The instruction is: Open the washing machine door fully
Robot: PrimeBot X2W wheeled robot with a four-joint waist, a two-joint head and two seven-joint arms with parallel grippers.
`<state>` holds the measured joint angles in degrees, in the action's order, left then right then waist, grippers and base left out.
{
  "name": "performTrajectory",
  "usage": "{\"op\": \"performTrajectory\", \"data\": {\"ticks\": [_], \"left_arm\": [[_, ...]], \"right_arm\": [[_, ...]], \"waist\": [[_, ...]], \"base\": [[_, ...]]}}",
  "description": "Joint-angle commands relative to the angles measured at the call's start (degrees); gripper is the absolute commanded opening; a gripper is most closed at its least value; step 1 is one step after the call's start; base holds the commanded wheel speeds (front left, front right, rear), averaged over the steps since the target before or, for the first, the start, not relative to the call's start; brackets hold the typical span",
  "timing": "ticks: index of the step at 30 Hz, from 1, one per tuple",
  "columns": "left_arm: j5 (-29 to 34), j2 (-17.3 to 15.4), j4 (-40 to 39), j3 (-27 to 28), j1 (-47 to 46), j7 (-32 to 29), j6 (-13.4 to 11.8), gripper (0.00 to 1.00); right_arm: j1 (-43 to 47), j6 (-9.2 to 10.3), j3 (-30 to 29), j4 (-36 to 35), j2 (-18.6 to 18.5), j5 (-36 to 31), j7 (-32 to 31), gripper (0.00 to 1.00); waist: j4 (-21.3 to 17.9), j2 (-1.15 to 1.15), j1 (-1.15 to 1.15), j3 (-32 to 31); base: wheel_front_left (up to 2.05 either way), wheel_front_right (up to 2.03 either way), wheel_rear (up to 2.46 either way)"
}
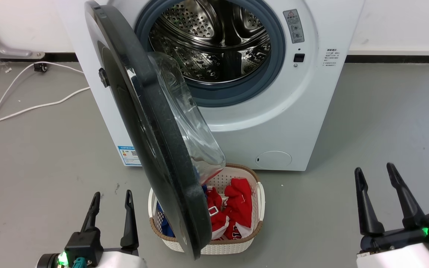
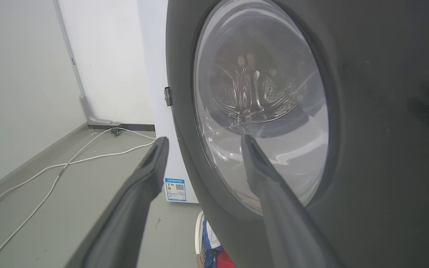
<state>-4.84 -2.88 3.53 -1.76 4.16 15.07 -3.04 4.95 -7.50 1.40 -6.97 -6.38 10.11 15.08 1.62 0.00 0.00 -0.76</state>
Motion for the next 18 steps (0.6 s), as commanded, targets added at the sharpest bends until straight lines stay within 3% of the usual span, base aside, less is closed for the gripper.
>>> {"op": "performTrajectory", "data": {"ticks": [1, 9, 18], "left_arm": [[-0.15, 0.0, -0.2, -0.16, 0.32, 0.16, -0.27, 1.0], [-0.25, 0.0, -0.04, -0.26, 0.56, 0.16, -0.43, 1.0], [-0.55, 0.0, -0.24, -0.41, 1.04, 0.16, -0.6, 1.0]], "right_arm": [[0.87, 0.01, -0.16, 0.64, 0.66, -0.74, 0.1, 1.0], [2.95, 0.01, -1.67, 3.37, 2.67, -6.45, 0.11, 1.0], [4.65, 0.01, -1.98, 4.94, 3.55, -6.81, 0.11, 1.0]], "waist": [[0.06, 0.0, 0.0, -0.02], [0.36, 0.0, 0.0, -0.17], [0.41, 0.0, 0.0, -0.15]], "base": [[0.0, 0.0, 0.0], [0.0, 0.0, 0.0], [0.0, 0.0, 0.0]]}}
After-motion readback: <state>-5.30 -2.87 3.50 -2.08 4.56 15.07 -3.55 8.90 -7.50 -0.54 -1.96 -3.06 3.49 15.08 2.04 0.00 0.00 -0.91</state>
